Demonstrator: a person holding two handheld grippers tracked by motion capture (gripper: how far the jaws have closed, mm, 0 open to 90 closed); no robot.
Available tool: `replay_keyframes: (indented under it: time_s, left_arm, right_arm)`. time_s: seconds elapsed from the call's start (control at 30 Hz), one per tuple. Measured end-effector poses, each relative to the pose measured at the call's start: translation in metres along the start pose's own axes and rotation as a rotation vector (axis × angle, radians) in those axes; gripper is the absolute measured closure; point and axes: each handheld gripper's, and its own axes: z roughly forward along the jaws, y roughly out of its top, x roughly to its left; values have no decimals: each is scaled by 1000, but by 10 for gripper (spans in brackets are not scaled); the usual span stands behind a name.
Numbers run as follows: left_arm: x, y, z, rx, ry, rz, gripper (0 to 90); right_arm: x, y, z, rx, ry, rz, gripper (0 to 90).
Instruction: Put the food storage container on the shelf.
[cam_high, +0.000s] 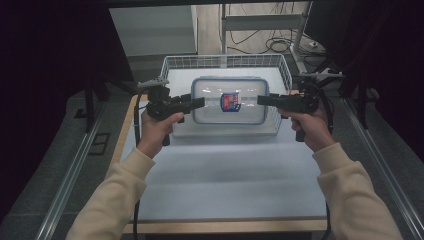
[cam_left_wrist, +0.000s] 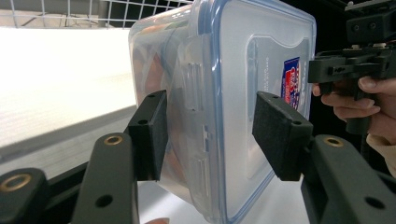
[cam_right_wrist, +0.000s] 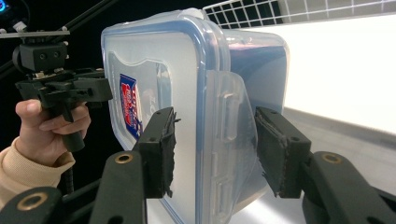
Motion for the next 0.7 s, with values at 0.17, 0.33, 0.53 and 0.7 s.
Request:
replay_keyframes:
  time_s: [0.17,0.33,0.53,0.7]
  left_arm:
    - [9,10,4,-9,0,-7,470]
    - [14,22,5,-11,6,-5,469]
    - [23,32,10,11,5,-31,469]
    - [33,37,13,8,1,-50,468]
  right_arm:
    - [-5,14,7,-7,-1,5,499]
    - [-10,26,12,0,6,17,499]
    - [-16,37,19,-2,3,23,499]
    - [-18,46,25,6,-5,21,501]
